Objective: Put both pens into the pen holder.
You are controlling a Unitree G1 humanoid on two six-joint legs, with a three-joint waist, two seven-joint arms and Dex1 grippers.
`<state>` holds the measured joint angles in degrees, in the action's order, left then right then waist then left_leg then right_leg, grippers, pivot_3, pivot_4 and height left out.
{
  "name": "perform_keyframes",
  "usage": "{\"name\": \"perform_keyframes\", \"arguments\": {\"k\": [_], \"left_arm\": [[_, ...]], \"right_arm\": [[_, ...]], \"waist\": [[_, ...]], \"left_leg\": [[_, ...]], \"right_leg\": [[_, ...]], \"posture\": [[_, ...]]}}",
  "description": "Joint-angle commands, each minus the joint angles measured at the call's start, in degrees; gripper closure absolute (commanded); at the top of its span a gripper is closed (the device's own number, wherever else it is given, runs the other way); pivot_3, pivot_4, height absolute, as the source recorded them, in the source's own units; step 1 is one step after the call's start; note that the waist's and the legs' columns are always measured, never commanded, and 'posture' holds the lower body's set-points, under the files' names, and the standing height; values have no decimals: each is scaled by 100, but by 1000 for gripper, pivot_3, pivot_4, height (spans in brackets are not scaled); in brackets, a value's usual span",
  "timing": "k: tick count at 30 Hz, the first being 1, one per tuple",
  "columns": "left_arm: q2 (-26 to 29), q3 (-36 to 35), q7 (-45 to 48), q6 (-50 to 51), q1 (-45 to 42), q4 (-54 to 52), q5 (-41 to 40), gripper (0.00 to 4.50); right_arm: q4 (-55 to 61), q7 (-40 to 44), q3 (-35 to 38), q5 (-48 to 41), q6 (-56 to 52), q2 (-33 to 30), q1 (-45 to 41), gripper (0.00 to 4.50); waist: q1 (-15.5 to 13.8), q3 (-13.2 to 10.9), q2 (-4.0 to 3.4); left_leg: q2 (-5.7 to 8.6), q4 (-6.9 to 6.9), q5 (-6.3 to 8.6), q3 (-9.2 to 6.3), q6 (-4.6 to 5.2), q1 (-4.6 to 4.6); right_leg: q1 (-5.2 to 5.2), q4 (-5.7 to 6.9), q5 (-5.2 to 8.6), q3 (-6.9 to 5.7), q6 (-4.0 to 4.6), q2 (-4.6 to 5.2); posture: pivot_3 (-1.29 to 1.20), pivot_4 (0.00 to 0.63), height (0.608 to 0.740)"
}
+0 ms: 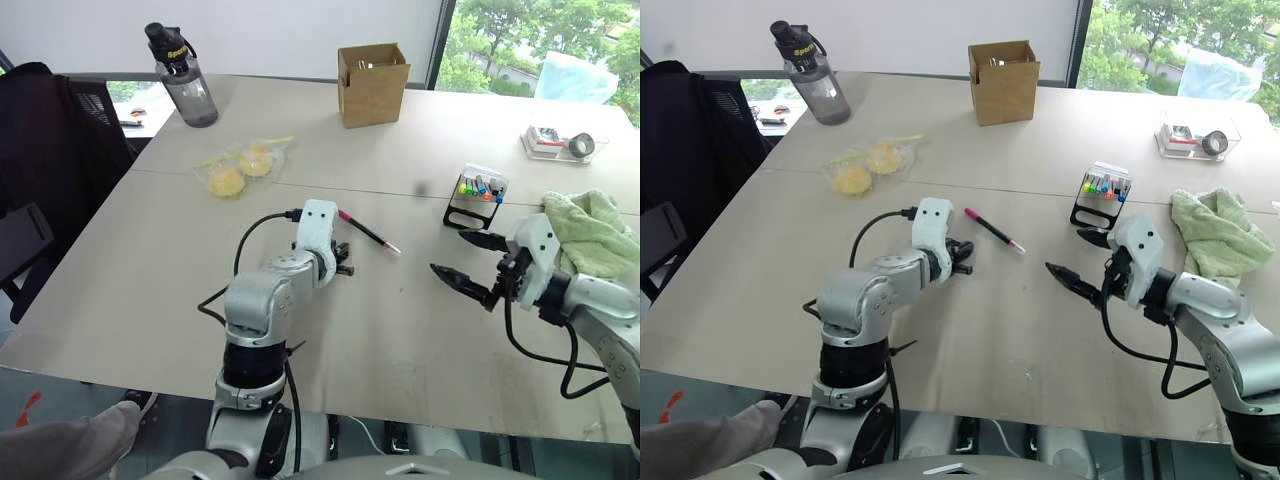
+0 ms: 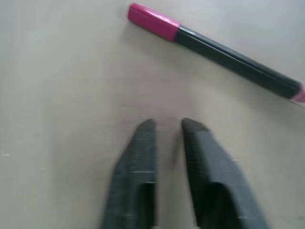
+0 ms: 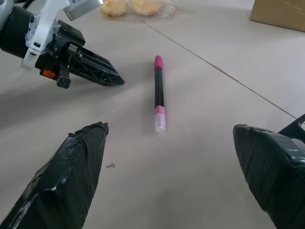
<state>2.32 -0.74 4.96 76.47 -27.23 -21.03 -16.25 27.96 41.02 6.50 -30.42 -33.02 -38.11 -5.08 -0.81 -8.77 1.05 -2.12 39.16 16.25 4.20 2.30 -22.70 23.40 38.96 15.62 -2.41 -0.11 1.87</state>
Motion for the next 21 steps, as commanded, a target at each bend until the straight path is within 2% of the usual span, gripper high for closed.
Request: {"name": "perform_keyframes", "arguments": {"k": [1, 3, 6, 9, 11, 14, 21], "left_arm": [[823, 293, 979, -922, 88, -462, -214, 1391], [1603, 444, 1836, -1730, 236, -335, -231, 732], [2711, 515, 3387, -3241, 356, 212, -248, 732], [3303, 413, 4546, -4388, 248, 1101, -309, 732], [3601, 558, 5210, -5579, -53, 2088, 29, 732], [3600, 771, 5947, -7036, -748, 3595, 364, 732], [2769, 1234, 7200, -9591, -2868, 7230, 1108, 732]], "right_arm": [[60, 20, 27, 3, 131, 23, -59, 0], [50, 12, 10, 20, 131, 44, -72, 0], [6, 8, -23, 50, 155, 66, -122, 0], [-42, -11, -52, 86, 195, 99, -176, 0], [-11, -52, -50, 78, 193, 141, -177, 0], [83, -76, -33, -6, 114, 180, -127, 0], [305, -59, 109, -47, -45, -8, 229, 0]], "waist": [[1, -1, 0], [44, -2, -3], [44, -3, -5], [-3, -3, -6], [-19, -4, -4], [-50, -5, -2], [-85, -9, 5]], "left_leg": [[0, -1, 0, 0, 0, -2], [-1, -2, -1, 1, -2, 0], [-3, -7, -1, 3, -3, 6], [-1, -7, -1, 6, -1, 3], [1, -4, 1, 5, 1, -2], [3, -1, 1, 1, 3, -11], [10, 11, 12, 9, 22, -31]], "right_leg": [[2, 0, 0, 0, 0, 0], [5, 3, 0, 1, 1, -3], [6, 4, 1, 4, 4, -5], [6, -2, 1, 3, 4, 0], [6, -7, 1, 0, 4, 2], [9, -8, 2, -7, 4, -1], [17, -16, 1, -7, -1, -37]], "posture": [[0, 150, 739], [0, 150, 739], [0, 150, 739], [0, 150, 739], [0, 150, 739], [0, 150, 739], [0, 150, 739]]}}
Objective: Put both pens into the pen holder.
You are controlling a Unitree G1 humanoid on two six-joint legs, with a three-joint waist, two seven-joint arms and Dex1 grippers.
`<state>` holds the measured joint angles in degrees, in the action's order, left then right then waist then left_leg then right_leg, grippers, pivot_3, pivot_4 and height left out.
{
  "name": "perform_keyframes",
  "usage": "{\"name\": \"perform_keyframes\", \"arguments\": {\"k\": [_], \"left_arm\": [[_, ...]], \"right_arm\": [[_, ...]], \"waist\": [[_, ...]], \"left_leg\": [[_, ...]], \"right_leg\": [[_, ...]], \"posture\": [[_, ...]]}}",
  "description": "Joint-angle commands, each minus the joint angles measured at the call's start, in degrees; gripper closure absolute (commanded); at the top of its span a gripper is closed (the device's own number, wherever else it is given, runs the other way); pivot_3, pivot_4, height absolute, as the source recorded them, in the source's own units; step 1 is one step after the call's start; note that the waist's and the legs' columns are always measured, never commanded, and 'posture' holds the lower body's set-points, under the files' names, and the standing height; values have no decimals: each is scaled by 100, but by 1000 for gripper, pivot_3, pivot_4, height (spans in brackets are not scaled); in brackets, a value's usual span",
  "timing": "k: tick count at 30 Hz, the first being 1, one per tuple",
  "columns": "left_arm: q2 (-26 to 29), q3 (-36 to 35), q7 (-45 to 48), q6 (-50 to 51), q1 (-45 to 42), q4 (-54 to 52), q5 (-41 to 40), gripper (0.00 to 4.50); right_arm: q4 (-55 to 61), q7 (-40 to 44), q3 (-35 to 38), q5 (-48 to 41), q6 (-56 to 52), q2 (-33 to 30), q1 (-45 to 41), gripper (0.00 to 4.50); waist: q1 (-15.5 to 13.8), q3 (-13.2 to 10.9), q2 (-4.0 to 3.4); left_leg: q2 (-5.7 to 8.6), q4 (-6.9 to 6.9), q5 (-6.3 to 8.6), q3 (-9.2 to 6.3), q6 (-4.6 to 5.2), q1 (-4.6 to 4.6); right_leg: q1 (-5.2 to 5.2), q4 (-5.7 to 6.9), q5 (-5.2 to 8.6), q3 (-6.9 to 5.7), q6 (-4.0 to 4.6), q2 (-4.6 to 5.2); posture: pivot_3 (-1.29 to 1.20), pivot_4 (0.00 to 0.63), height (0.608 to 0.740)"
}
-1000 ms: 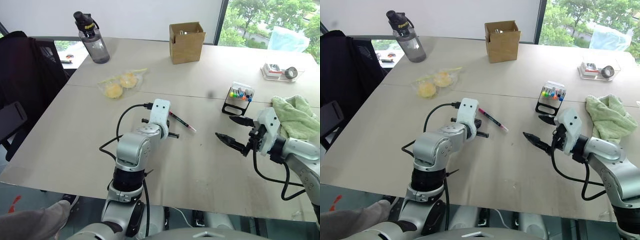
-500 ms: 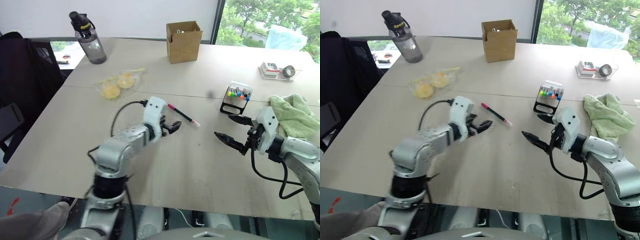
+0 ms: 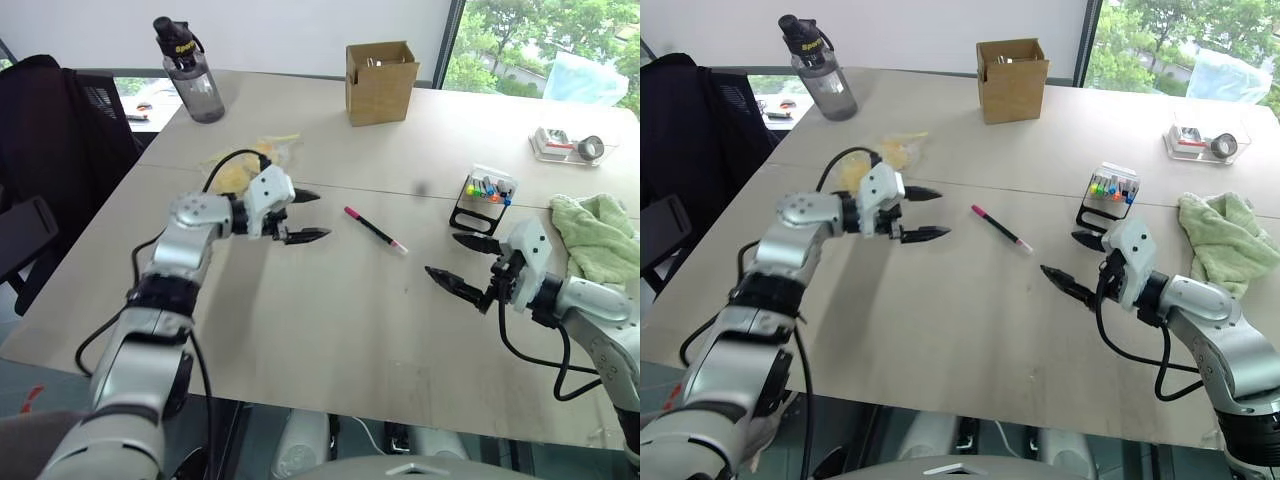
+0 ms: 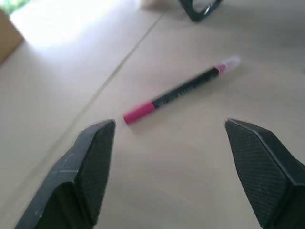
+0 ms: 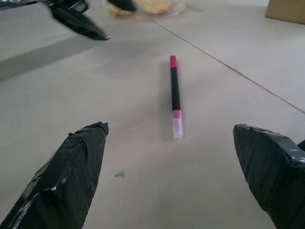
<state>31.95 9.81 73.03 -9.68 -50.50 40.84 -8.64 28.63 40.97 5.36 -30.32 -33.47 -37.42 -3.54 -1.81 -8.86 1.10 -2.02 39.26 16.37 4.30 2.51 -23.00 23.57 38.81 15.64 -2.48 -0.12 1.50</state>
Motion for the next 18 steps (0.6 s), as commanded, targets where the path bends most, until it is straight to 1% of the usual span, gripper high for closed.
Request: {"name": "perform_keyframes", "arguments": {"k": [1, 4, 8, 10, 14, 18], "left_arm": [[-342, 270, 515, -1318, -832, 1496, 509, 732], [-674, 402, 785, -2023, -1399, 2398, 833, 732], [-916, 475, 953, -2489, -1765, 3014, 1187, 732], [-1048, 667, 893, -2726, -1956, 3252, 1565, 732], [-1239, 859, 679, -2832, -2192, 3515, 2061, 732], [-1465, 1000, 95, -2618, -2392, 3663, 2511, 732]], "right_arm": [[308, -116, 308, -74, -26, -83, 148, 0], [521, -265, 502, -107, -80, -94, 405, 0], [757, -416, 673, -128, -130, -69, 721, 0], [1006, -584, 813, -137, -167, 6, 1033, 0], [1331, -848, 977, -152, -178, 131, 1417, 0], [1624, -1091, 1080, -134, -192, 270, 1695, 0]], "waist": [[30, -2, 4], [78, -3, 6], [117, -5, 7], [106, -6, 10], [112, -6, 11], [105, -9, 15]], "left_leg": [[0, 1, 1, 4, 2, 1], [-1, 1, 1, 4, 2, -4], [-2, 0, 1, 4, 2, -9], [-3, 0, 1, 3, 2, -7], [-3, -1, 2, 3, 3, -6], [-2, 1, 7, -1, 11, -5]], "right_leg": [[0, 1, 1, 5, -2, 1], [3, -2, 4, 4, -8, 3], [11, -1, 7, 7, -11, 3], [11, 1, 7, 10, -11, 3], [10, 4, 7, 7, -13, -1], [11, 7, 6, 6, -13, -2]], "posture": [[0, 150, 739], [0, 150, 739], [0, 150, 739], [0, 150, 739], [0, 150, 739], [0, 150, 739]]}}
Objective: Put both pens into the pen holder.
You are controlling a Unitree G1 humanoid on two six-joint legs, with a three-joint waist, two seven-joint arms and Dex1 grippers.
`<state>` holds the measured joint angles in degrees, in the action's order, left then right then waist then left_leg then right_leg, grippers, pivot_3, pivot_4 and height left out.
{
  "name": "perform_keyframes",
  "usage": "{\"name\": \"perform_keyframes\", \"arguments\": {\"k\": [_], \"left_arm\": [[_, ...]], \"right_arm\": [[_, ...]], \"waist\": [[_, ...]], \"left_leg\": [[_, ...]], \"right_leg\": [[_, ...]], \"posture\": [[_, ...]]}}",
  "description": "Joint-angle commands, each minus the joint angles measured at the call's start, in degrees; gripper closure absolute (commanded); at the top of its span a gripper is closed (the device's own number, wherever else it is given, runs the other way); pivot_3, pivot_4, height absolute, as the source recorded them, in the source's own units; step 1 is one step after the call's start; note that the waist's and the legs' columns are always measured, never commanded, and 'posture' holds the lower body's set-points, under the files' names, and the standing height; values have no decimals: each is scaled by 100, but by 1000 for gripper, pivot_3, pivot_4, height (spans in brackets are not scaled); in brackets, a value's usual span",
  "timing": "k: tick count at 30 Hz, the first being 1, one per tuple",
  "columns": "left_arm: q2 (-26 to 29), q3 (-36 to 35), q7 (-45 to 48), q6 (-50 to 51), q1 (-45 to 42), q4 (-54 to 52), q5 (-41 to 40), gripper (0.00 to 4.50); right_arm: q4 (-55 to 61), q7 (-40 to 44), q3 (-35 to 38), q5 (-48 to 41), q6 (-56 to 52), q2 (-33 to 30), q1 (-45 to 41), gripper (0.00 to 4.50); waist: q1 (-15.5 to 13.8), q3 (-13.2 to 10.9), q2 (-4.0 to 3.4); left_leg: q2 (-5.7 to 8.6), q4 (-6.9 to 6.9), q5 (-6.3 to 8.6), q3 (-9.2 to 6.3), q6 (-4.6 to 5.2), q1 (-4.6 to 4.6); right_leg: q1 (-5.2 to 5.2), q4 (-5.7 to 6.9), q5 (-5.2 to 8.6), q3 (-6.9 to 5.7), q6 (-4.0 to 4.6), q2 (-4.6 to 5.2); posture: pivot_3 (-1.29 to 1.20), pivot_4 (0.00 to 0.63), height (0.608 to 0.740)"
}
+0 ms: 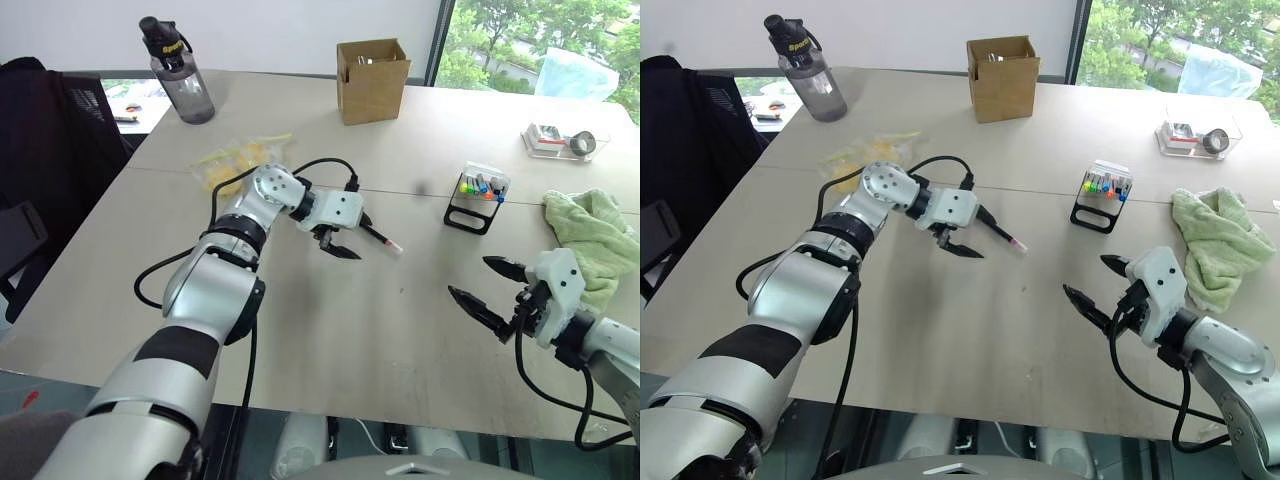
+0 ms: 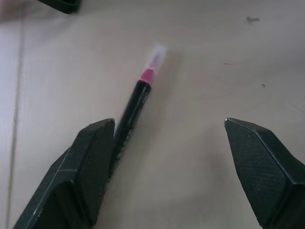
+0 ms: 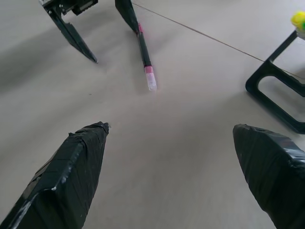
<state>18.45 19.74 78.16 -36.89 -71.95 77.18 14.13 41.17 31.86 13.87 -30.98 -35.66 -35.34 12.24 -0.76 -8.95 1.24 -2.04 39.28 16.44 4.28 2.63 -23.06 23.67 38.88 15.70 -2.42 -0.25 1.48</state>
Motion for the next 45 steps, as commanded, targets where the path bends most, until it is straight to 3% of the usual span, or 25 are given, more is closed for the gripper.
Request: {"name": "perform_keyframes", "arguments": {"k": [1, 6, 9, 17, 24, 27, 32, 34, 45], "left_arm": [[-213, -77, -537, 291, -308, 61, 212, 732], [-485, -363, -896, 802, -495, 121, 155, 732], [-470, -117, -1176, 861, -514, 139, 545, 732], [-605, 287, -1163, 1701, -578, 254, 1233, 732], [-710, 137, -969, 2798, -510, 312, 1269, 732], [-721, 87, -829, 3064, -433, 307, 1271, 1533], [-692, -73, -543, 3353, -350, 292, 1184, 3913], [-661, -79, -529, 3334, -325, 284, 1212, 4452], [-465, -610, -254, 3302, -270, 219, 810, 4452]], "right_arm": [[443, -249, 236, -50, 20, 97, 182, 0], [719, -457, 292, -5, 45, 204, 524, 0], [836, -545, 331, 15, 86, 260, 700, 0], [949, -870, 276, 139, 83, 377, 684, 0], [1134, -1008, 258, 245, 49, 408, 866, 0], [1195, -1041, 273, 271, 57, 410, 947, 0], [1258, -982, 322, 177, 33, 397, 1032, 0], [1249, -941, 334, 139, 16, 366, 1042, 0], [1005, -738, 149, -14, -109, 169, 716, 0]], "waist": [[0, 0, 1], [2, -1, 2], [13, -1, 2], [9, 0, 3], [15, 13, 1], [31, 26, 1], [32, 38, 1], [43, 39, 1], [155, 38, 2]], "left_leg": [[0, 0, 0, -1, 0, 0], [-1, 0, -4, -2, -7, -1], [-1, 0, -4, -1, -7, 0], [-1, 0, -5, -1, -8, 6], [-2, 3, 0, 0, 0, 23], [-5, 5, 0, 2, -1, 27], [-6, 11, 2, 2, 3, 37], [-7, 15, 3, 3, 5, 38], [-8, 15, 3, 4, 6, 42]], "right_leg": [[0, 1, 0, 0, 0, 0], [0, -1, 1, -1, -1, 1], [0, 0, 1, 3, -1, -1], [-2, 3, 1, 7, -1, -7], [-12, 12, 1, 12, -1, -10], [-13, 14, 1, 17, -1, -15], [-20, 22, 1, 17, -2, -16], [-20, 28, 1, 19, -2, -16], [-15, 43, 1, 26, 1, -18]], "posture": [[0, 150, 739], [0, 150, 739], [0, 150, 739], [0, 150, 739], [0, 150, 739], [0, 150, 739], [0, 150, 739], [0, 150, 739], [0, 150, 739]]}}
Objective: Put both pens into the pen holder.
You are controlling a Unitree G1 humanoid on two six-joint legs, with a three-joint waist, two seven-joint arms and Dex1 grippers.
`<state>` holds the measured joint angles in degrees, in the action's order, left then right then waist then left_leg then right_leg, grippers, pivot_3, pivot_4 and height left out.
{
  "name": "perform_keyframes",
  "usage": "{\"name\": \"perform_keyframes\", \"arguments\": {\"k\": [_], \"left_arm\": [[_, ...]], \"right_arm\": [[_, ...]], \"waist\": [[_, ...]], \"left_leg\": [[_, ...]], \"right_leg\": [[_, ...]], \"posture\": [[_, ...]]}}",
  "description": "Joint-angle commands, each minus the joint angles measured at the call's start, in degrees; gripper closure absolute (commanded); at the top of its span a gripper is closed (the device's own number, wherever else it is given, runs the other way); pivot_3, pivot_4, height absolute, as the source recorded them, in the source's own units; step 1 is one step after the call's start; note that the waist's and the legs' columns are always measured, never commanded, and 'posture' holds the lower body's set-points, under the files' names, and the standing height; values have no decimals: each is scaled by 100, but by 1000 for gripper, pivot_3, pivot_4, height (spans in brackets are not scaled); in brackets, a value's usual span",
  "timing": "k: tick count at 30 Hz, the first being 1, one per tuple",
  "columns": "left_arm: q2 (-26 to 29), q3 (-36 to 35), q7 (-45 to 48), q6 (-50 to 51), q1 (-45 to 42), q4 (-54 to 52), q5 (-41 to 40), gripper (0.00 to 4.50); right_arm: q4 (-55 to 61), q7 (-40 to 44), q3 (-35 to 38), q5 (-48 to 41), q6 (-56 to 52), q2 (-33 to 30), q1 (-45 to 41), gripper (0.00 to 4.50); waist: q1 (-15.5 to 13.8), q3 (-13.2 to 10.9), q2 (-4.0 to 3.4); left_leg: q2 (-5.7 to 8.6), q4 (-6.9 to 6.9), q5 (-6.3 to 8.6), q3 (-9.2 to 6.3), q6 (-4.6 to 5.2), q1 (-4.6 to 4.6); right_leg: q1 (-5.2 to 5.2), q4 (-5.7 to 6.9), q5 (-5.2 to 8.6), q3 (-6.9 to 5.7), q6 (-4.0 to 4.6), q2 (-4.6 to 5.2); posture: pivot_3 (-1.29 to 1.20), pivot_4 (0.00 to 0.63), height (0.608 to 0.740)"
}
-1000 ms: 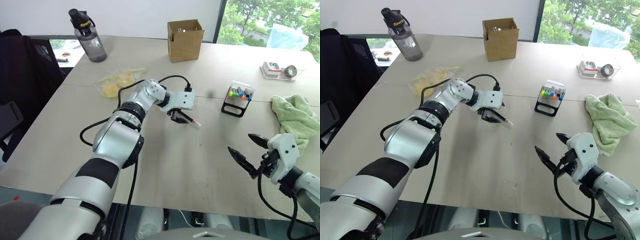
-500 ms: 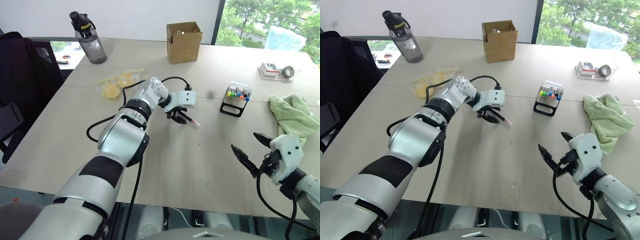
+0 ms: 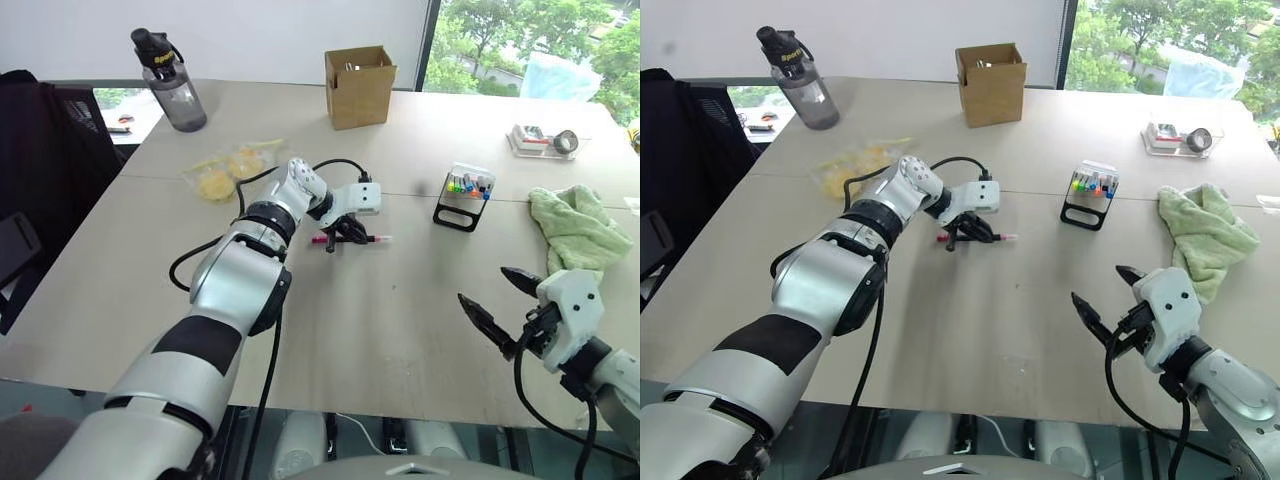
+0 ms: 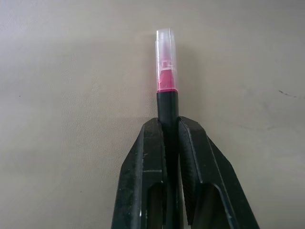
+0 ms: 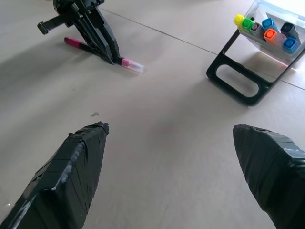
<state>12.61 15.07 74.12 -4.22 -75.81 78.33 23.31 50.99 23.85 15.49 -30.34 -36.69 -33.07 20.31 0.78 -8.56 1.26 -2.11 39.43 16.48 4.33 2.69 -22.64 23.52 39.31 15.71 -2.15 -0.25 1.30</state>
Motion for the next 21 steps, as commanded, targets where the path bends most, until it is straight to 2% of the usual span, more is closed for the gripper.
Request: {"name": "perform_keyframes", "arguments": {"k": [1, 10, 13, 16, 19, 21], "left_arm": [[141, -216, 190, -3, 117, 92, -165, 4452], [409, -1262, 1086, 62, 94, -78, -1203, 4452], [492, -1604, 1739, 53, 160, -268, -1726, 4452], [464, -1725, 1838, 247, 215, -458, -2225, 4452], [405, -1649, 1838, 882, 544, -1195, -3173, 4452], [413, -1521, 1838, 1371, 966, -2069, -3710, 4452]], "right_arm": [[5, 86, -25, -87, -19, -72, -123, 0], [-221, 395, -82, -532, -71, -80, -492, 0], [-384, 211, -210, -1189, -253, 295, -1102, 0], [-541, -28, -464, -1564, -434, 651, -1600, 0], [-943, -646, -663, -2119, -567, 1428, -2207, 0], [-1184, -934, -693, -2487, -615, 1887, -2460, 0]], "waist": [[2, -1, 1], [-19, -4, 1], [-8, -10, 9], [-15, -13, 10], [-15, -13, 10], [-10, -13, 9]], "left_leg": [[0, 0, 0, 1, 0, -2], [1, 0, -12, -1, -20, -23], [1, -1, -12, -2, -21, -23], [0, -1, -13, -6, -22, -24], [-1, -1, -13, -9, -22, -25], [-1, 0, -13, -8, -23, -24]], "right_leg": [[2, 0, 0, 1, 0, 0], [11, -15, 0, -4, 1, 1], [11, -17, -1, -4, 2, 1], [12, -14, -1, -7, 3, 4], [12, -13, -1, -7, 3, 25], [12, -7, -2, -7, 4, 37]], "posture": [[0, 150, 739], [0, 150, 739], [0, 150, 739], [0, 150, 739], [0, 150, 739], [0, 150, 739]]}}
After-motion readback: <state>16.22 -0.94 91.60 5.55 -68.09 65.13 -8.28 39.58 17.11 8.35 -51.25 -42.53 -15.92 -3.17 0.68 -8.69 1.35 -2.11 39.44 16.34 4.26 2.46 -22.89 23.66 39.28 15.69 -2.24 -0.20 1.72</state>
